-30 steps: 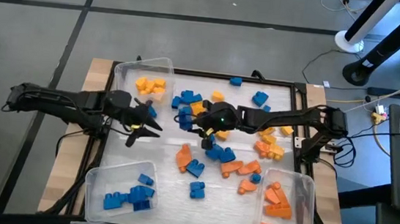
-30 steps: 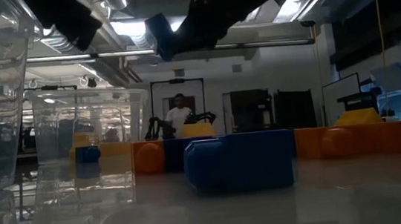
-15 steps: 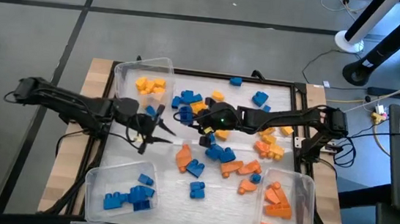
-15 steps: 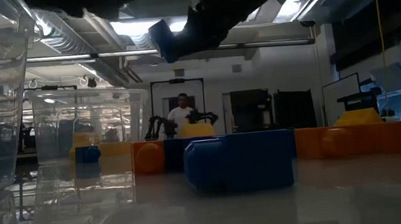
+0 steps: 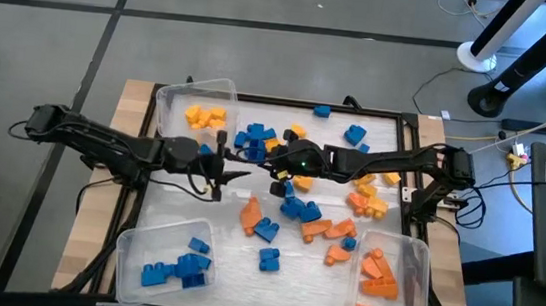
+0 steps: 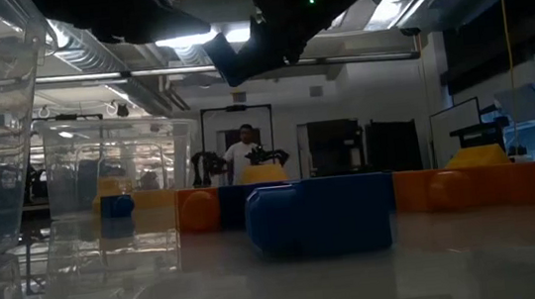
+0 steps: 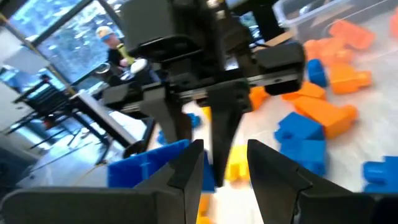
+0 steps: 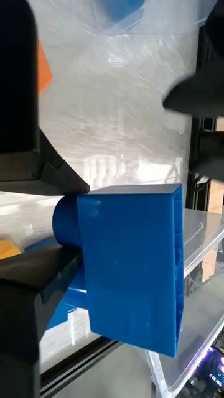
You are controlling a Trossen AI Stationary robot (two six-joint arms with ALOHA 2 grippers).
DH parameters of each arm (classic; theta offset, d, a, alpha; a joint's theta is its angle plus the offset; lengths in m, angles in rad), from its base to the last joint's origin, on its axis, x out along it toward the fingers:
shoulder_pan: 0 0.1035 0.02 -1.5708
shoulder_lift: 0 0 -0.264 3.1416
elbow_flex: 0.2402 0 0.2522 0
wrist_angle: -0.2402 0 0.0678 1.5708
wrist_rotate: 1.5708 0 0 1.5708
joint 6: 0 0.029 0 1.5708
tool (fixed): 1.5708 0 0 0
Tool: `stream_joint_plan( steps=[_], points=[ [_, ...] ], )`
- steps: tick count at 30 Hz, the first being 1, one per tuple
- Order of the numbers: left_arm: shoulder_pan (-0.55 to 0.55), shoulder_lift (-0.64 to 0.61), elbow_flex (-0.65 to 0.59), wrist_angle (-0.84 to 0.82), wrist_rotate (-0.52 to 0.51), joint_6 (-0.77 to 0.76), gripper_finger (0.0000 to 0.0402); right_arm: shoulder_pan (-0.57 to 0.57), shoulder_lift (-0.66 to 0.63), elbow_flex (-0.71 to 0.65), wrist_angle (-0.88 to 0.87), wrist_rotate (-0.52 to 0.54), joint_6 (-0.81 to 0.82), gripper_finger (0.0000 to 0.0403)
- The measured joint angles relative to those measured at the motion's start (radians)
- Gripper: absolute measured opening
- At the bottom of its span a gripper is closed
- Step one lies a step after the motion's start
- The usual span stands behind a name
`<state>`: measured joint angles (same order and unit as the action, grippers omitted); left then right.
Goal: Sort blocks
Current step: Put the blue game piece into the bottom left transparent bin
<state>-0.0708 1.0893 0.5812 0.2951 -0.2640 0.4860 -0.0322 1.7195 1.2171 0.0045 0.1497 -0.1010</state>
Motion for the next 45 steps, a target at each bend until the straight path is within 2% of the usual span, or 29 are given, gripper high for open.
stream_joint_plan(
  steps=[5,14,21,34,37,43,45],
  points=[
    [0.001,0.000,0.000,0.018,-0.049,0.020,0.0114,0.000,0.000,0.000,0.000,0.000,-0.001,0.0117],
    [0.017,0.000,0.000,0.005,-0.051,0.008,0.0114,0.000,0.000,0.000,0.001,0.000,-0.001,0.0117],
    [0.060,0.009,0.000,0.005,-0.042,-0.057,0.0114,0.000,0.000,0.000,0.002,0.000,-0.001,0.0117],
    [0.066,0.148,0.001,0.049,-0.033,0.004,0.0111,0.000,0.003,-0.002,-0.005,0.000,-0.001,0.0117],
    [0.066,0.154,0.001,0.055,-0.050,0.029,0.0091,0.000,0.003,-0.002,-0.008,0.001,-0.002,0.0117],
    [0.066,0.155,0.001,0.049,-0.056,0.029,0.0017,-0.001,0.003,-0.002,-0.007,0.008,-0.041,0.0121],
    [0.066,0.155,0.000,0.049,-0.057,0.020,0.0009,-0.001,0.002,-0.002,-0.005,0.008,-0.046,0.0127]
  ],
)
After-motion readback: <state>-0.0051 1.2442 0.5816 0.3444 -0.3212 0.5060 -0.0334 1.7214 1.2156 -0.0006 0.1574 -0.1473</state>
